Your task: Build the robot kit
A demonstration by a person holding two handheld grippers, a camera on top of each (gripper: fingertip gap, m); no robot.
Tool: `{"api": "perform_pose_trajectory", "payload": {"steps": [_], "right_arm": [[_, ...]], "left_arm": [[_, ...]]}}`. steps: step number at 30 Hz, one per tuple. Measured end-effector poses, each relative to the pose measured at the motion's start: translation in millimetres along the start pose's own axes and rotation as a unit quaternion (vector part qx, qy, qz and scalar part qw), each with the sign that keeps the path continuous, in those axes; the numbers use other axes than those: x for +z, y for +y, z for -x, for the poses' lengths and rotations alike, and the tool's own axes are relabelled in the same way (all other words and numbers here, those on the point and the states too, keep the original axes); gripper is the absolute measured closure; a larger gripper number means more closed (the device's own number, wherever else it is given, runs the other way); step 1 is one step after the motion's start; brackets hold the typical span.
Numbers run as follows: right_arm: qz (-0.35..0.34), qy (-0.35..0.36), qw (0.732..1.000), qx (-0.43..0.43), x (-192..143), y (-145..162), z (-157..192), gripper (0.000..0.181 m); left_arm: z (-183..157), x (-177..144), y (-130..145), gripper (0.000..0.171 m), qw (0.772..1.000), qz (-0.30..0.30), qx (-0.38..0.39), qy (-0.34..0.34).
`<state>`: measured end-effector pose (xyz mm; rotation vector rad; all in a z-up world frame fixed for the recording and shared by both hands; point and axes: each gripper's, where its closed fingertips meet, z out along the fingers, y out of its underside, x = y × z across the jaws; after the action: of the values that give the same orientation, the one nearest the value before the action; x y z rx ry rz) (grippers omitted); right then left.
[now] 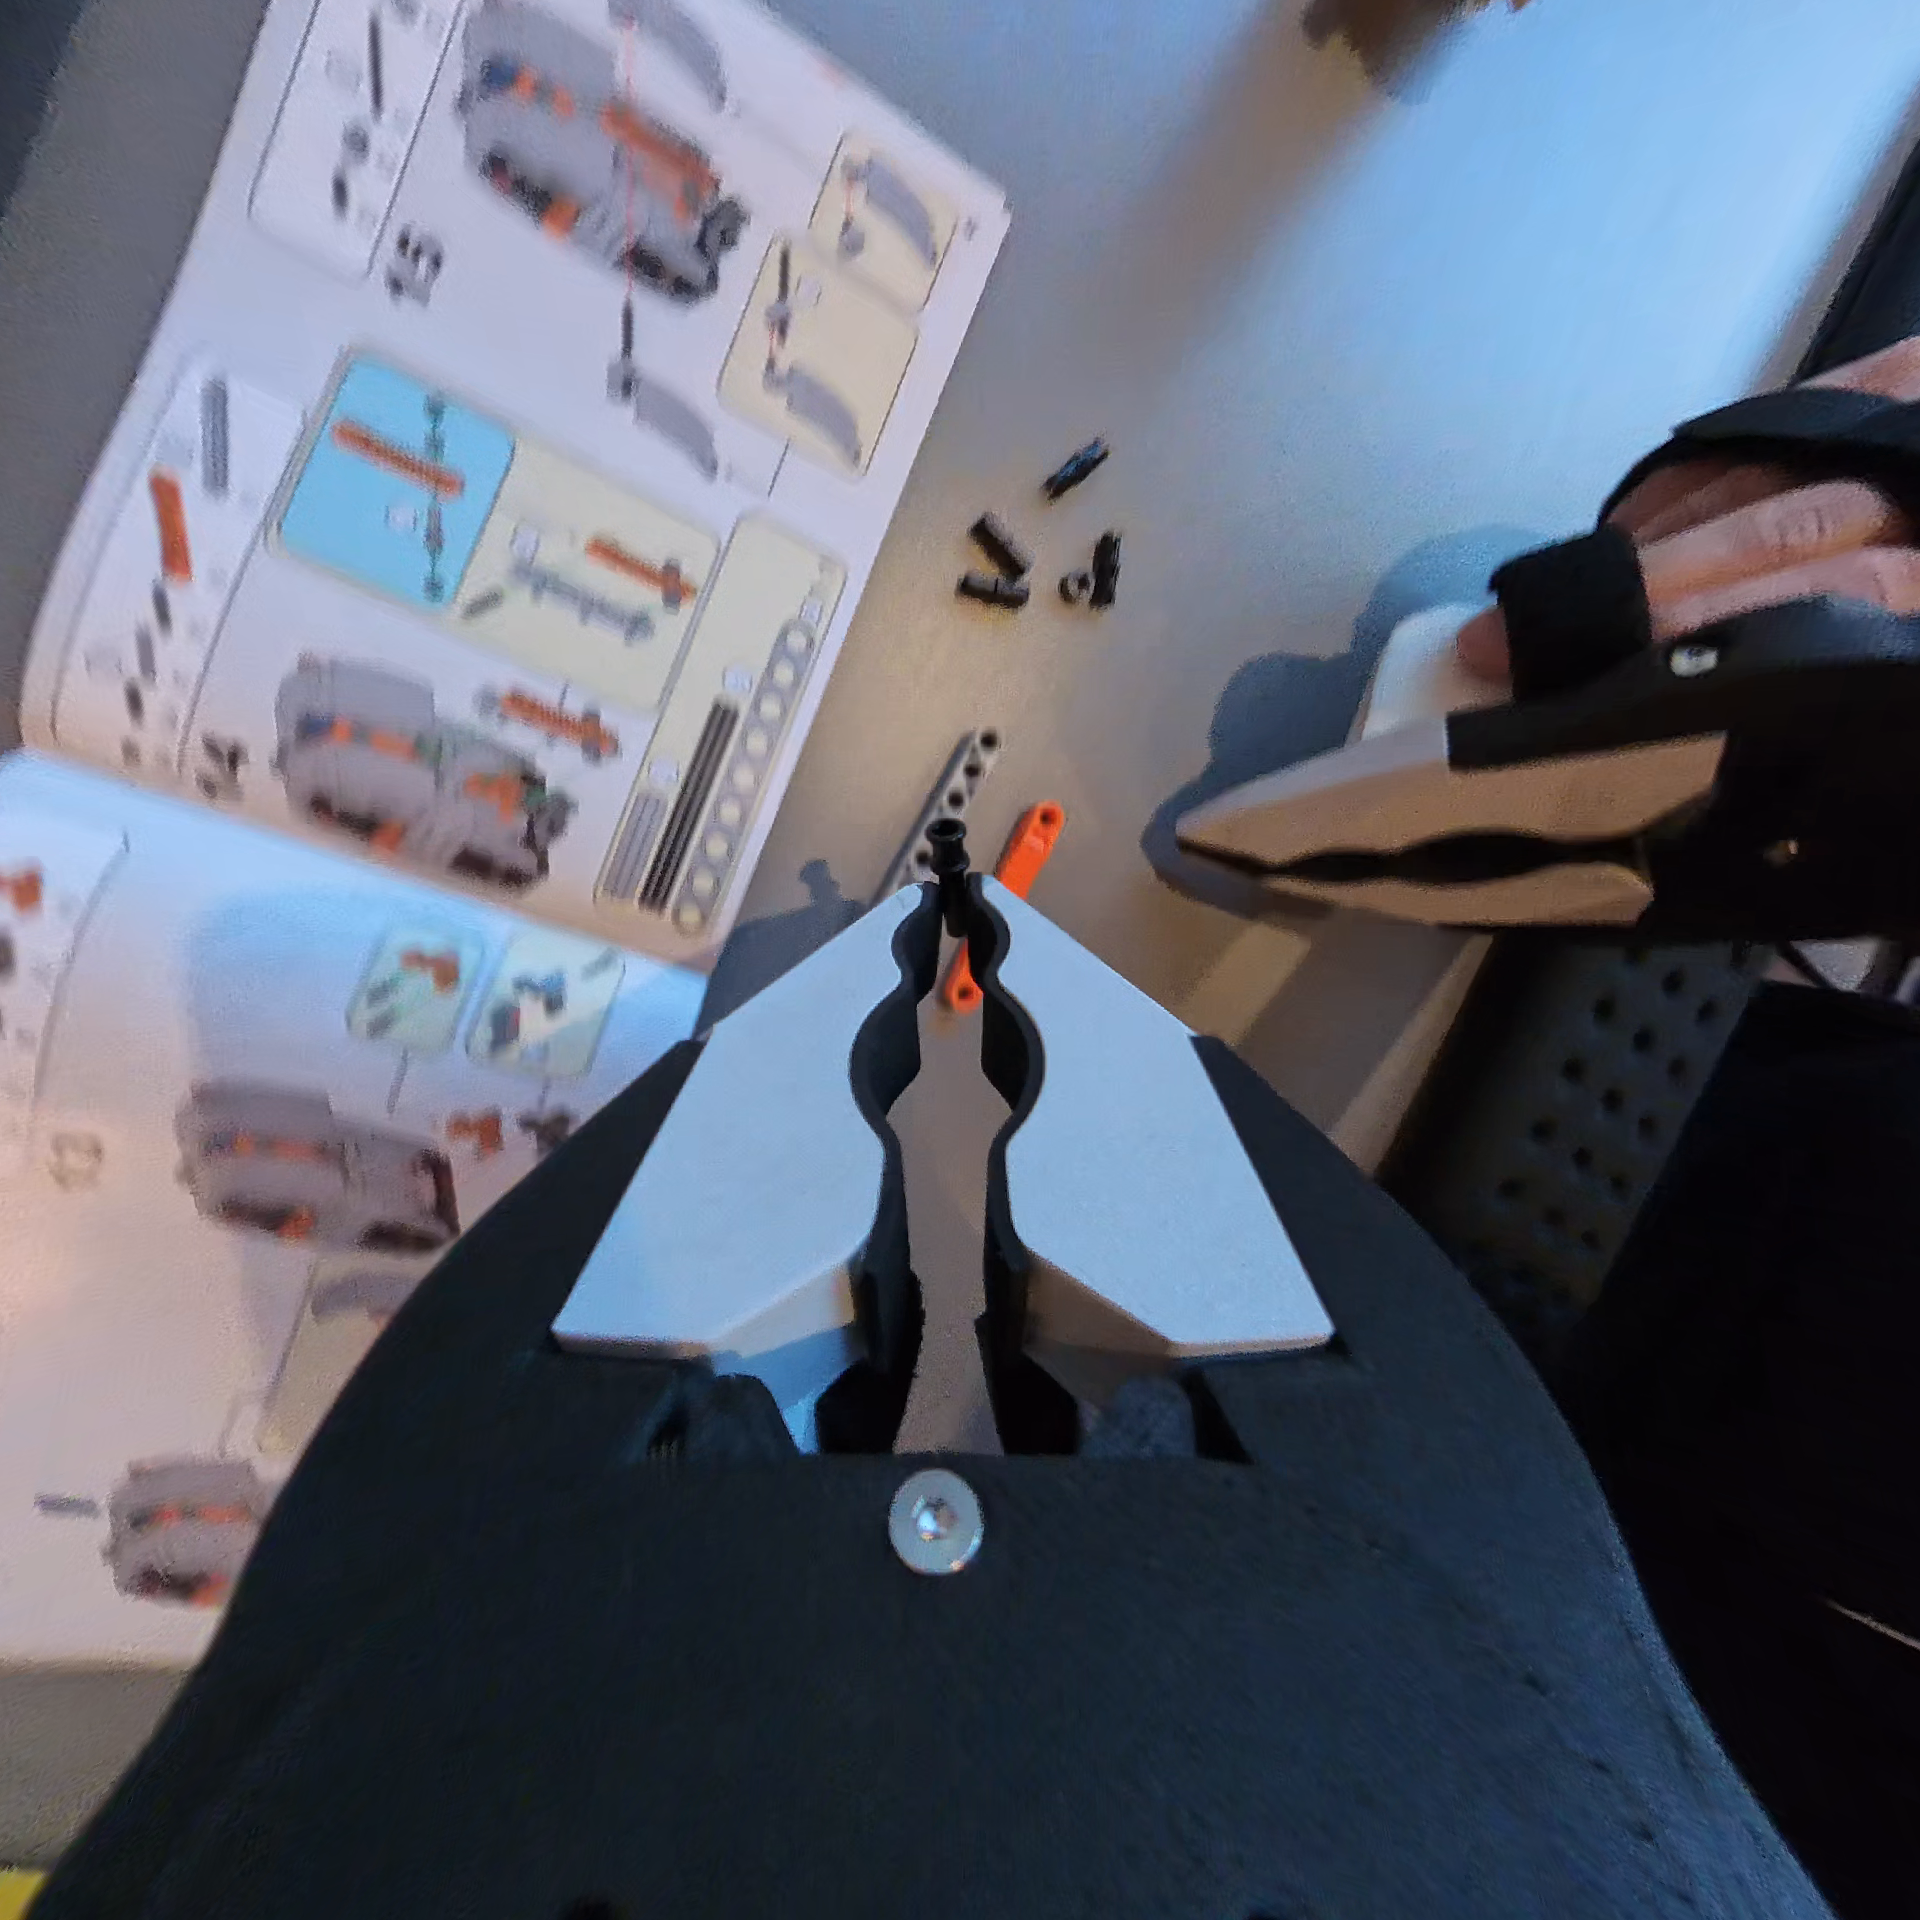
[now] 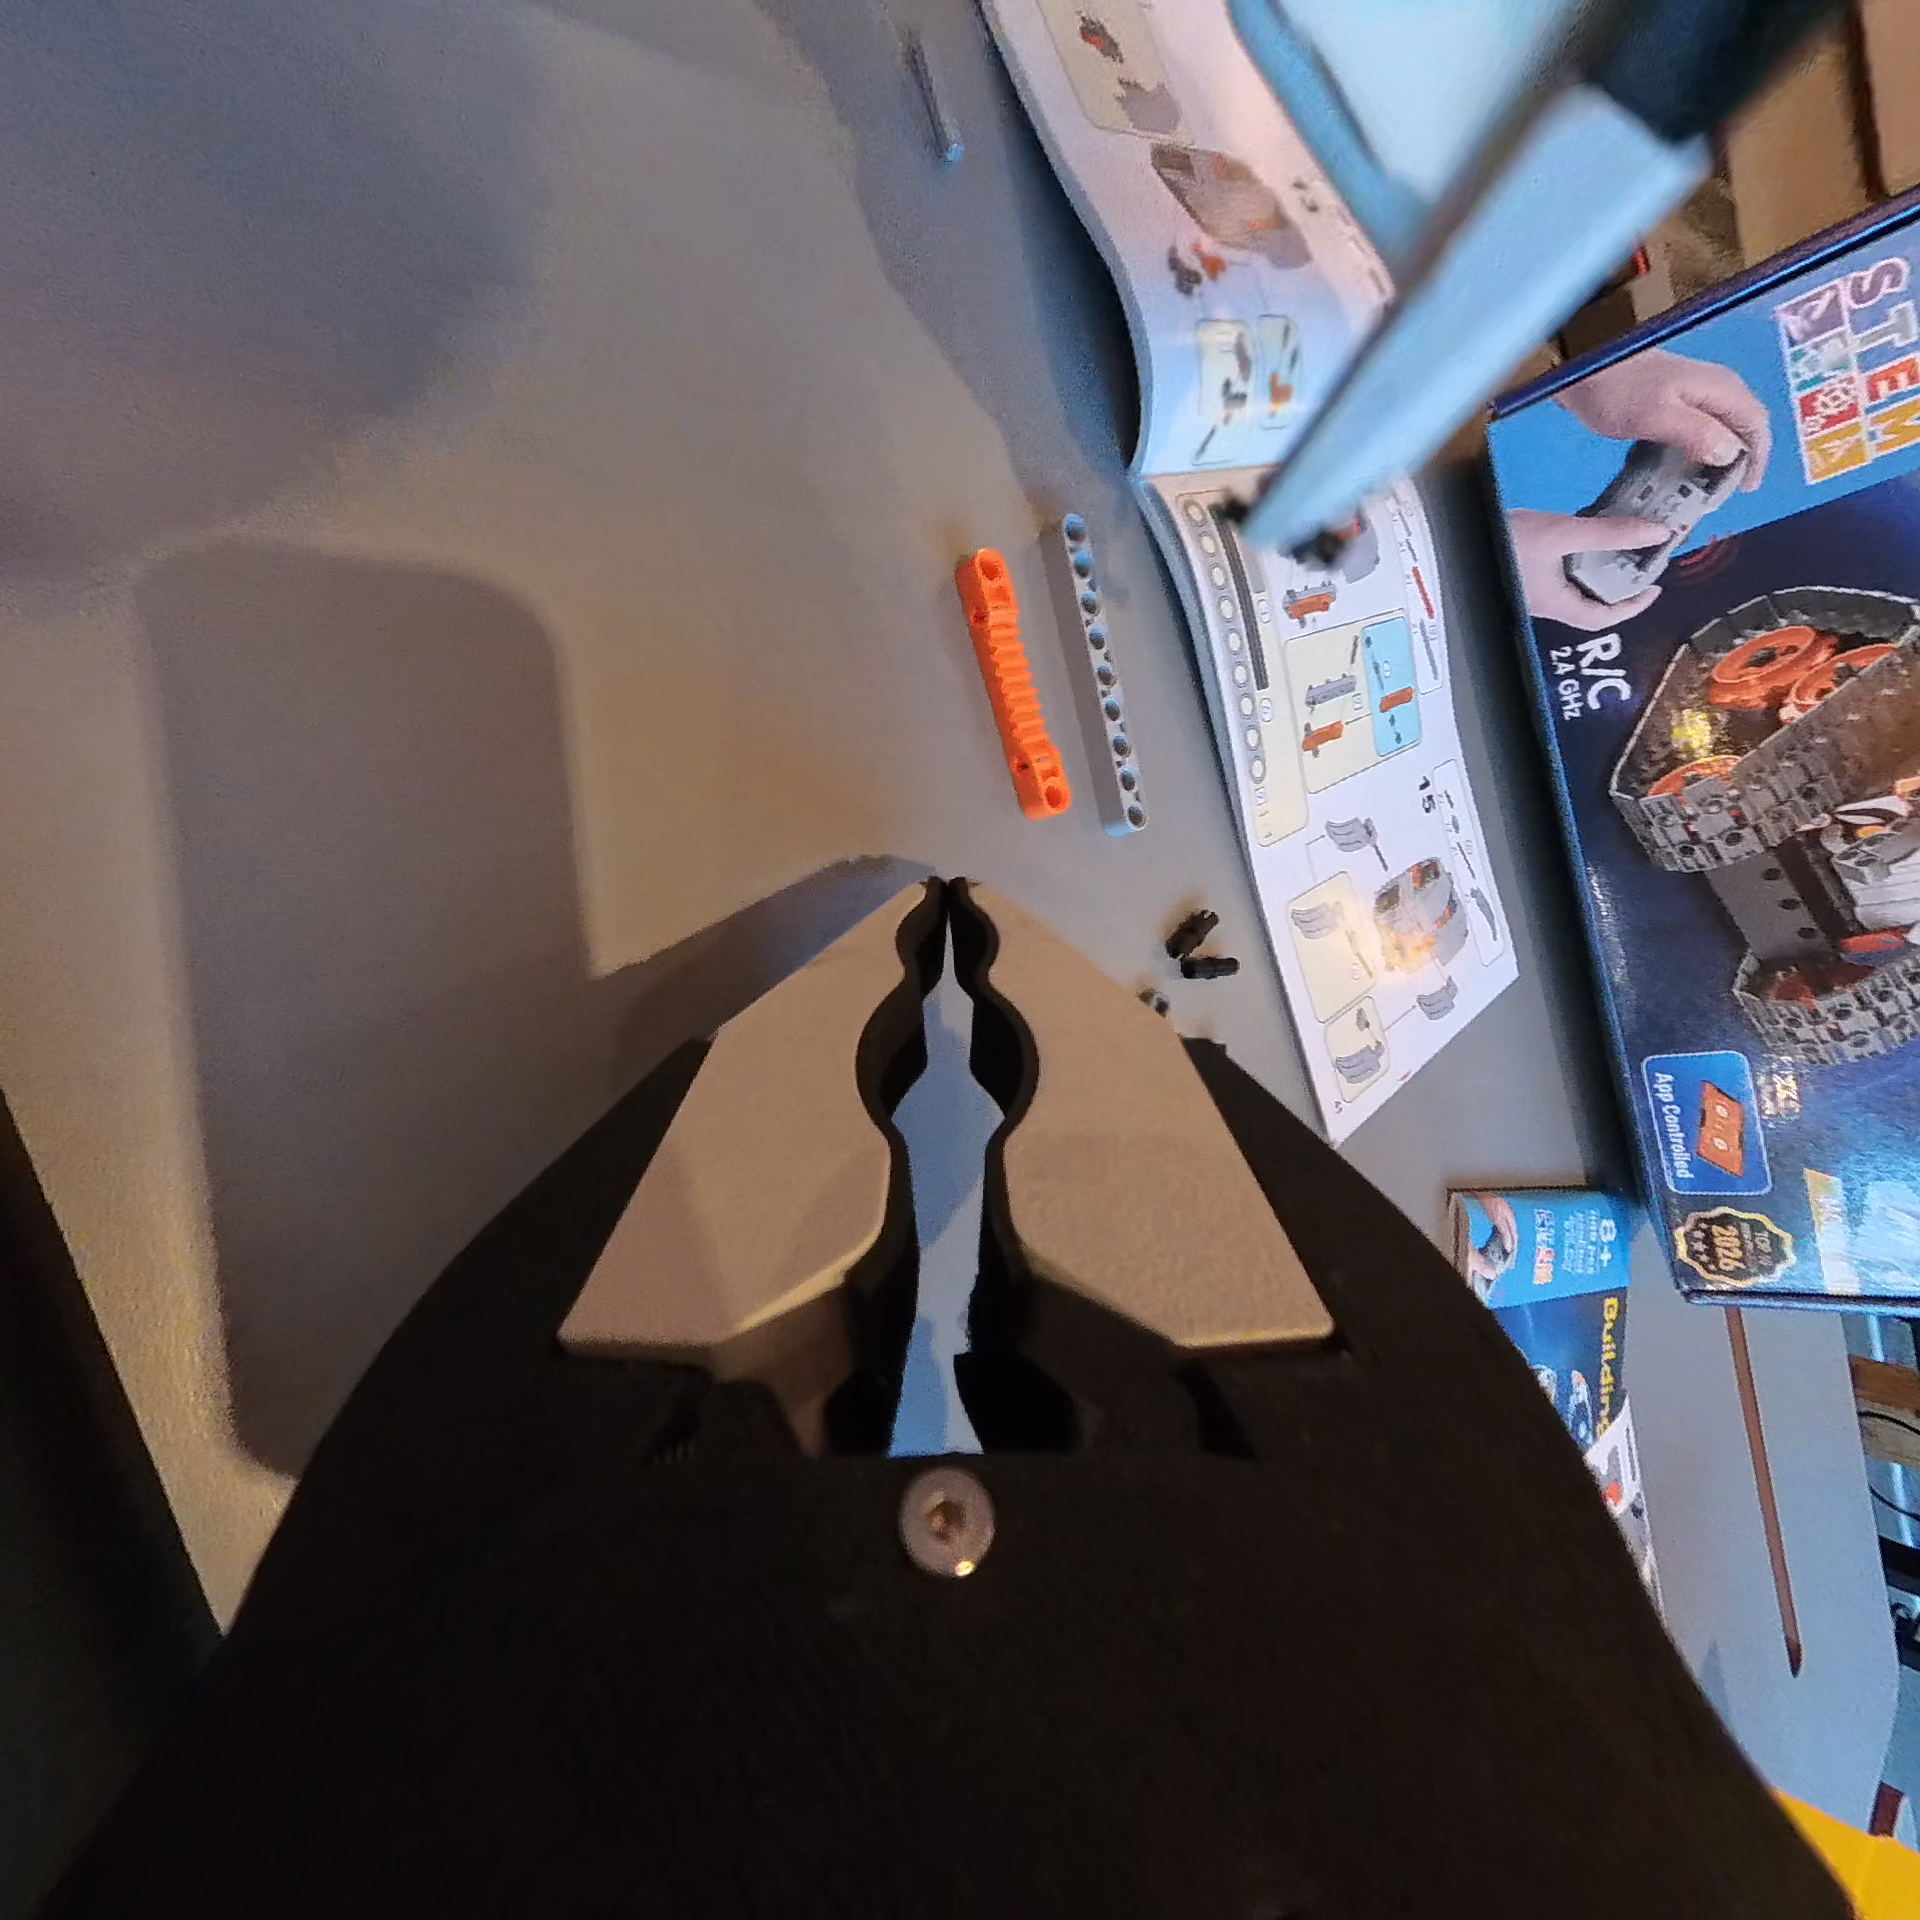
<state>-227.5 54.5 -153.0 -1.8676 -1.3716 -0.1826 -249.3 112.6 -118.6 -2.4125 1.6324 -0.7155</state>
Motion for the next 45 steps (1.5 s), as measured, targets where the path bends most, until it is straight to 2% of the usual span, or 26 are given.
{"api": "perform_pose_trajectory", "payload": {"steps": [4,7,17,27,33,35,38,42,45], "right_arm": [[-0.002,-0.004,1.0,-0.006,1,1,4,0.181],[0.0,-0.002,1.0,-0.006,2,3,3,0.181],[-0.003,-0.004,1.0,-0.009,2,3,3,0.181],[0.001,-0.008,1.0,-0.013,4,5,5,0.181],[-0.003,-0.001,1.0,-0.02,2,2,4,0.181],[-0.007,0.001,1.0,-0.018,1,2,3,0.181],[-0.007,0.004,1.0,-0.012,1,4,1,0.181],[-0.008,0.005,1.0,-0.007,0,5,-1,0.181],[-0.007,0.004,1.0,-0.008,0,5,-1,0.181]], "left_arm": [[6,23,-20,0.171,0.996,0.035,0.078,-0.038],[15,32,-18,0.171,0.99,0.078,0.104,-0.064],[26,42,-3,0.171,0.973,0.155,0.161,-0.059],[23,47,-2,0.17,0.976,0.139,0.163,-0.049],[18,47,-1,0.156,0.98,0.123,0.152,-0.039],[20,41,-6,0.153,0.984,0.1,0.143,-0.043],[18,10,-26,0.152,0.99,0.013,0.13,-0.052],[24,-73,-49,0.152,0.974,-0.14,0.119,-0.13],[21,-151,-41,0.147,0.945,-0.261,0.091,-0.174]]}}
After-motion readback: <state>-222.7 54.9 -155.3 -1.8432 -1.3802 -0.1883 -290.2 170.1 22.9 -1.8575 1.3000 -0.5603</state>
